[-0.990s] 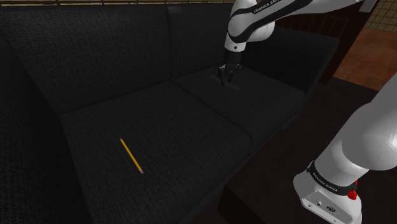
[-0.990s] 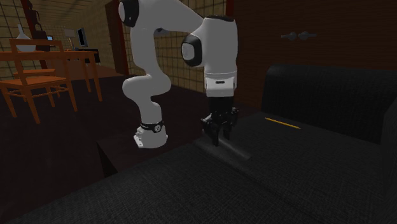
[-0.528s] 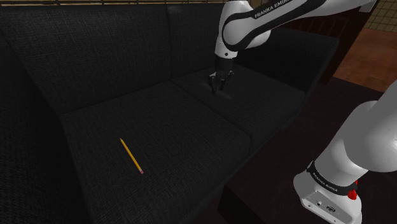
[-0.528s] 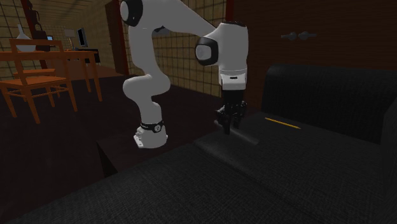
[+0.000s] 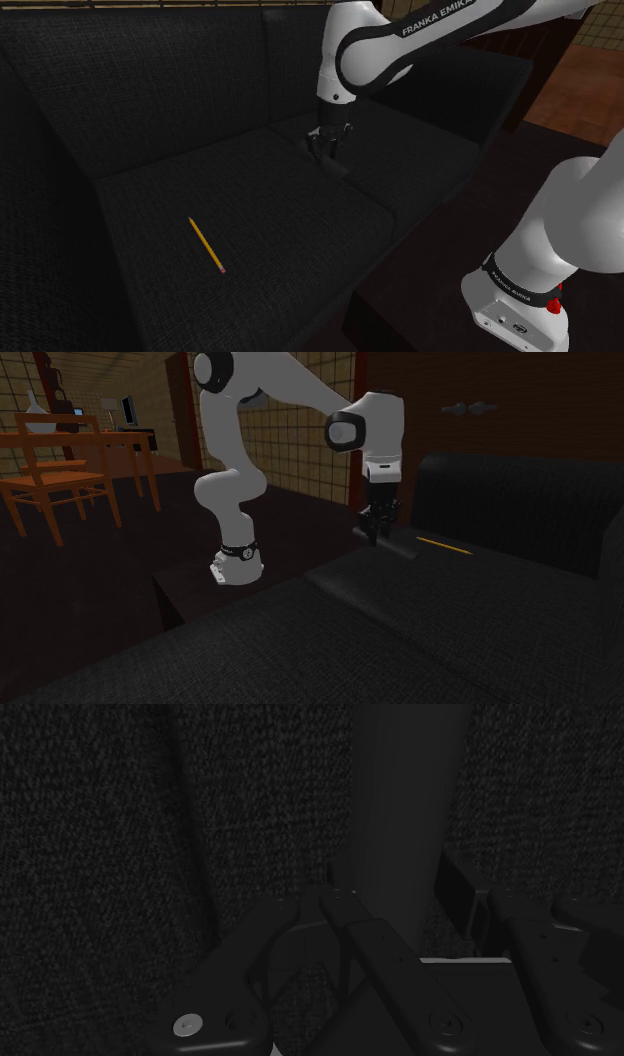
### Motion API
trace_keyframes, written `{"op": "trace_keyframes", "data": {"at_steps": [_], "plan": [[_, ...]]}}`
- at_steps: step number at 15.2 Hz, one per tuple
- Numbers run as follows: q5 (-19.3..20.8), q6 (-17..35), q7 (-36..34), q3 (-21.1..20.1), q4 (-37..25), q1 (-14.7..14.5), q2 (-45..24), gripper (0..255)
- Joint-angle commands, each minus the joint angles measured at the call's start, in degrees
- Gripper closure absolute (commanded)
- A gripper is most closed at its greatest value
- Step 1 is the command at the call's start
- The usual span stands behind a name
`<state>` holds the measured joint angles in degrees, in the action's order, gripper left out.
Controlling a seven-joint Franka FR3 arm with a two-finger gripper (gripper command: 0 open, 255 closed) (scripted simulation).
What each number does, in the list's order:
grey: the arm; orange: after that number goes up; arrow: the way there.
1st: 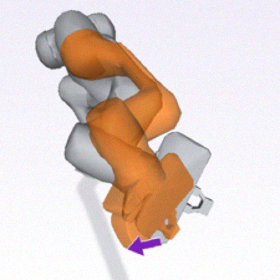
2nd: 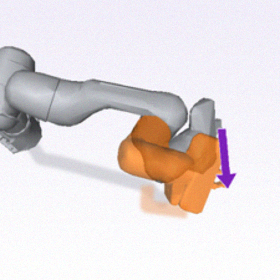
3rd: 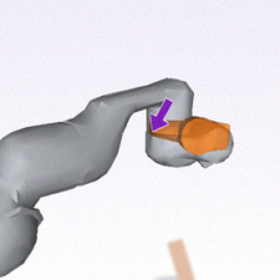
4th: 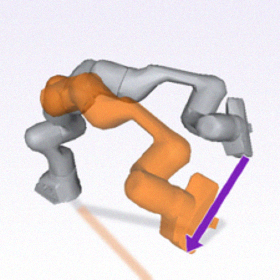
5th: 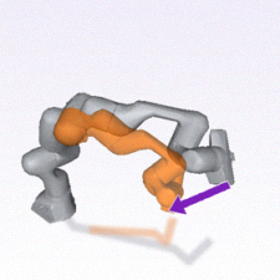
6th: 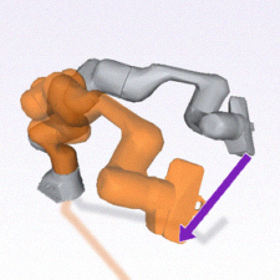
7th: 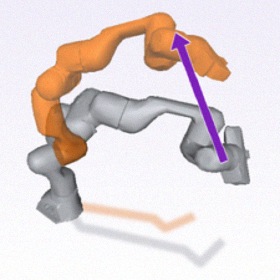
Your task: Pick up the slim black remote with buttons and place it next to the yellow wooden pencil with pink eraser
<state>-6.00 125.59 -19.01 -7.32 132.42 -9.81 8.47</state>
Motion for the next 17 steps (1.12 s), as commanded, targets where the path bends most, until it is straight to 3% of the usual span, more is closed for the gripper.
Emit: {"op": "trace_keyframes", "data": {"at_steps": [1,9,17], "plan": [[-0.2,0.2,-3.4,-2.0,-0.3,-1.5,-0.2,255],[0.3,0.5,-15.6,-8.8,-4.0,-6.5,-3.4,255],[3.6,-0.1,-28.4,-14.6,-11.8,-11.6,-10.3,255]]}}
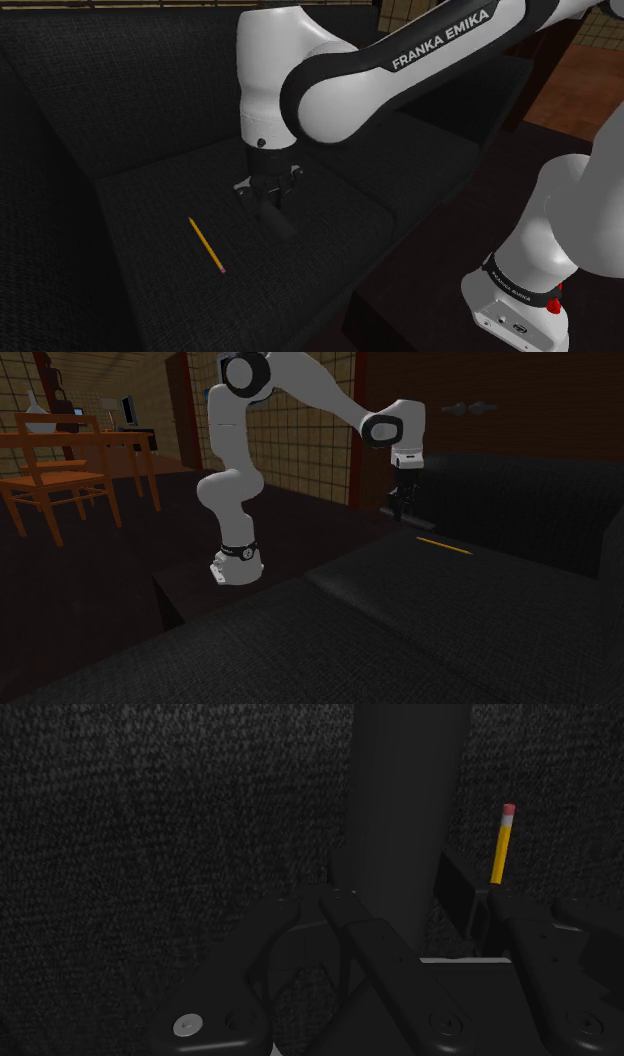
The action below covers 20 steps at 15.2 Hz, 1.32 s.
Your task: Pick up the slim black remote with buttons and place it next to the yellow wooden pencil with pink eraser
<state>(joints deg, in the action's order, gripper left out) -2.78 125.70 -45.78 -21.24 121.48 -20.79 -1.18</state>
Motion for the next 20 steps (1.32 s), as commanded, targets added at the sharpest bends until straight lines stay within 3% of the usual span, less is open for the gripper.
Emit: {"op": "trace_keyframes", "data": {"at_steps": [1,12,20], "plan": [[1.0,-0.4,-3.3,-1.3,-2.2,-1.4,-1.7,255],[9.6,-5.0,-19.7,-5.0,-20.2,-11.0,-16.3,255],[11.0,0.3,-20.5,-4.4,-17.1,-11.4,-18.8,255]]}}
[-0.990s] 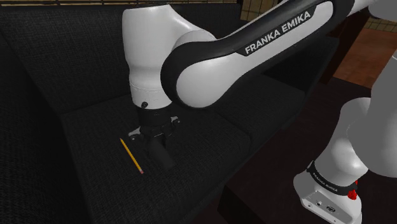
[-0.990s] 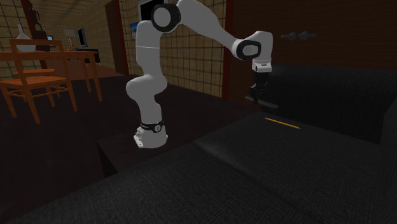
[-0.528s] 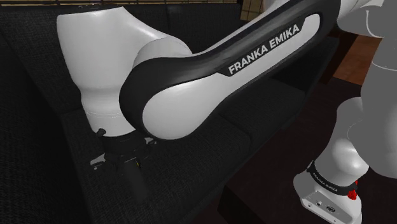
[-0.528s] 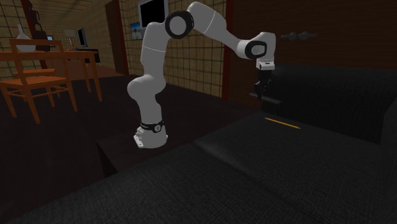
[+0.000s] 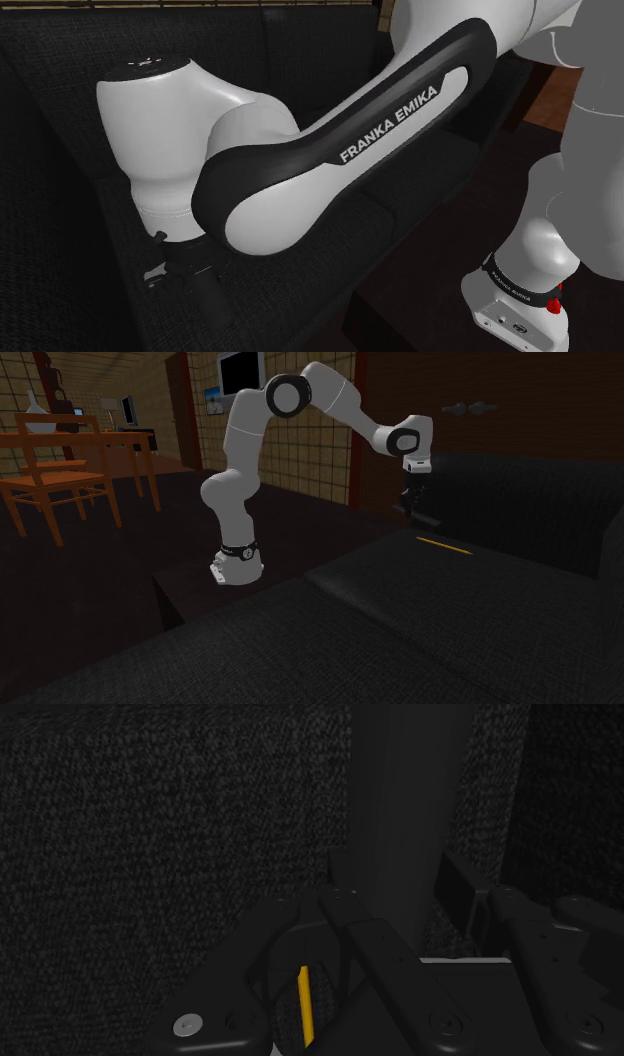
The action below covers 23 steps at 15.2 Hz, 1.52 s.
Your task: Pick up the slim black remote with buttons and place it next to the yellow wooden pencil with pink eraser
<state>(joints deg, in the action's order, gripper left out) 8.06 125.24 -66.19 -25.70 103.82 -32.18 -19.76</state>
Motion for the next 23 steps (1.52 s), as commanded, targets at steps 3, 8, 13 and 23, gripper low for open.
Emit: {"op": "trace_keyframes", "data": {"at_steps": [3,8,13,23], "plan": [[0.8,2.7,-0.5,0.4,1.4,-0.2,-1.3,255],[1.7,5.2,-1.0,0.8,2.5,-0.6,-2.9,255],[1.8,5.2,-1.0,0.8,2.5,-0.6,-3.0,255],[0.5,2.2,-0.2,0.2,1.6,0.0,-0.7,0]]}}
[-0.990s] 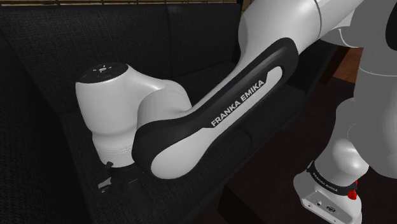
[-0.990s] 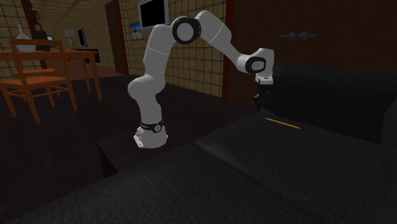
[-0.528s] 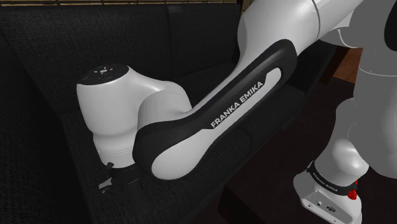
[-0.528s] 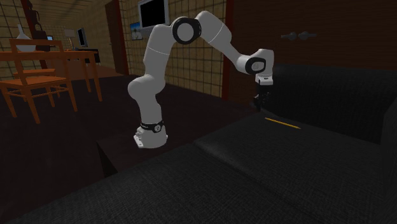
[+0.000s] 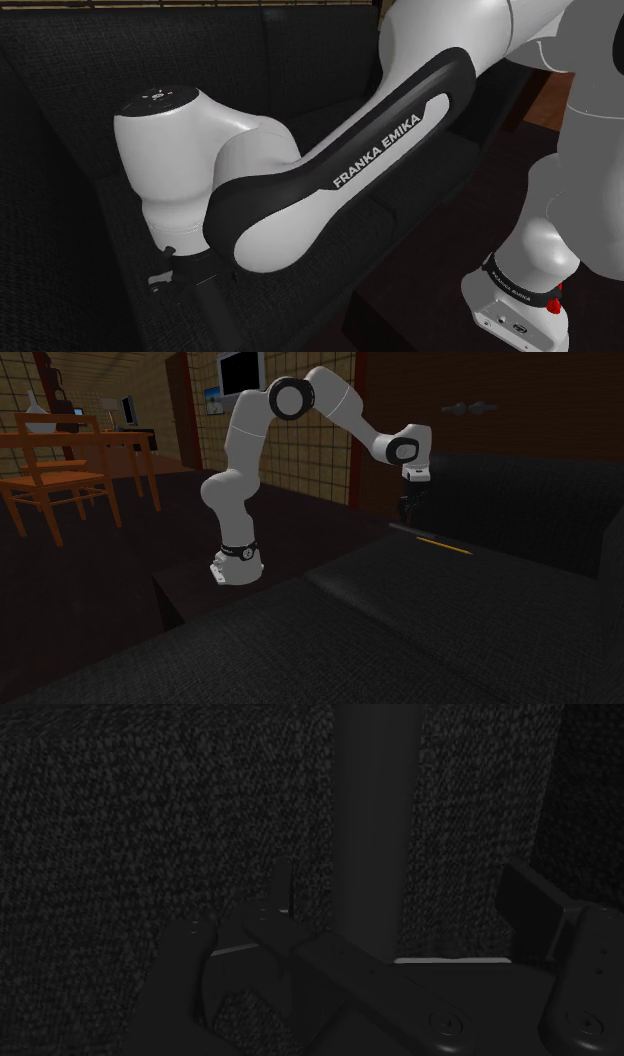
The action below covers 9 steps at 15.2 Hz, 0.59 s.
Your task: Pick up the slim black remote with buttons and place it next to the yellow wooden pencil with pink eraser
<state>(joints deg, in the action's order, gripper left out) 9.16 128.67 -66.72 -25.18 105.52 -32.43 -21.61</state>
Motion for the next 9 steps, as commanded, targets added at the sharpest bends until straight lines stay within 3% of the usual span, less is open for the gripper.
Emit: {"op": "trace_keyframes", "data": {"at_steps": [1,9], "plan": [[-1.2,-2.7,0.7,-0.6,-0.7,0.5,2.2,0],[-1.7,-3.9,1.0,-0.7,-1.2,0.7,3.0,0]]}}
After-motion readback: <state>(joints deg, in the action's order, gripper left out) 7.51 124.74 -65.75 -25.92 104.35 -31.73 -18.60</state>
